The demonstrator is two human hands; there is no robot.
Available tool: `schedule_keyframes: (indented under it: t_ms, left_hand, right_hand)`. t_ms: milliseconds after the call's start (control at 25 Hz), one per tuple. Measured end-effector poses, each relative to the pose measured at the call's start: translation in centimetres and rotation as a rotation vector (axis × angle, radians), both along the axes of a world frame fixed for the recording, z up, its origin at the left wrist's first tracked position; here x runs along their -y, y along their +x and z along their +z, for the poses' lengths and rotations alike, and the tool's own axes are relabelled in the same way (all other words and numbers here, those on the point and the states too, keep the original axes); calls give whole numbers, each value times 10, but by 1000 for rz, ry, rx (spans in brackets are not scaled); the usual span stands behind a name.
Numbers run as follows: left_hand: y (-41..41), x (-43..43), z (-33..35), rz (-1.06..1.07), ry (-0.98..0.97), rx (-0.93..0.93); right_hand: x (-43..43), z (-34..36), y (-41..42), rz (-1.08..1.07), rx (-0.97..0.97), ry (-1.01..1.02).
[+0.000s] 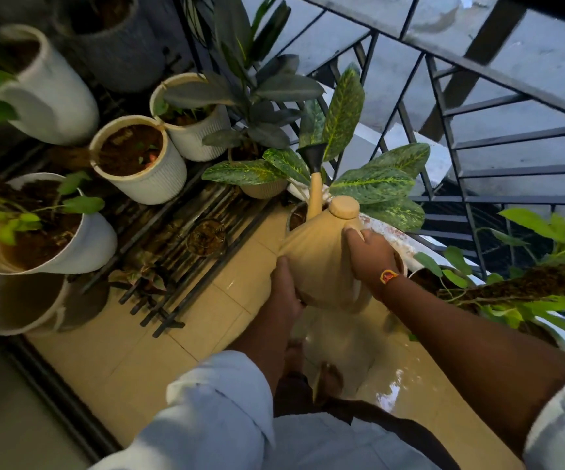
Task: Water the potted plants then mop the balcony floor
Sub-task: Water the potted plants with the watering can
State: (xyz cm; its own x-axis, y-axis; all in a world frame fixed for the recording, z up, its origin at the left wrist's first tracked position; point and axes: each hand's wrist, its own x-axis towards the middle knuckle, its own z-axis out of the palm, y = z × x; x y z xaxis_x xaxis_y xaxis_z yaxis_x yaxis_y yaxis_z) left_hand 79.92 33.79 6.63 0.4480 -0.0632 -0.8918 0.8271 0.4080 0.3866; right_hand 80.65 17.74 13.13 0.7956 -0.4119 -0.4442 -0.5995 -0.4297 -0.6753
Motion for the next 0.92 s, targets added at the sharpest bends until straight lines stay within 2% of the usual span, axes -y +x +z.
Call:
schedule_keyframes:
  t_ms: [280, 520, 920]
  left_hand:
    - [-21, -35, 47, 127, 167, 72]
    - [-57, -94, 65, 289, 206, 58]
    - [-86, -210, 24, 548, 167, -39]
  right_hand:
    - [-34, 33, 7, 164, 117, 103]
    - [-104, 50, 2, 323, 58, 184]
    - [-247, 45, 6, 531, -50, 173]
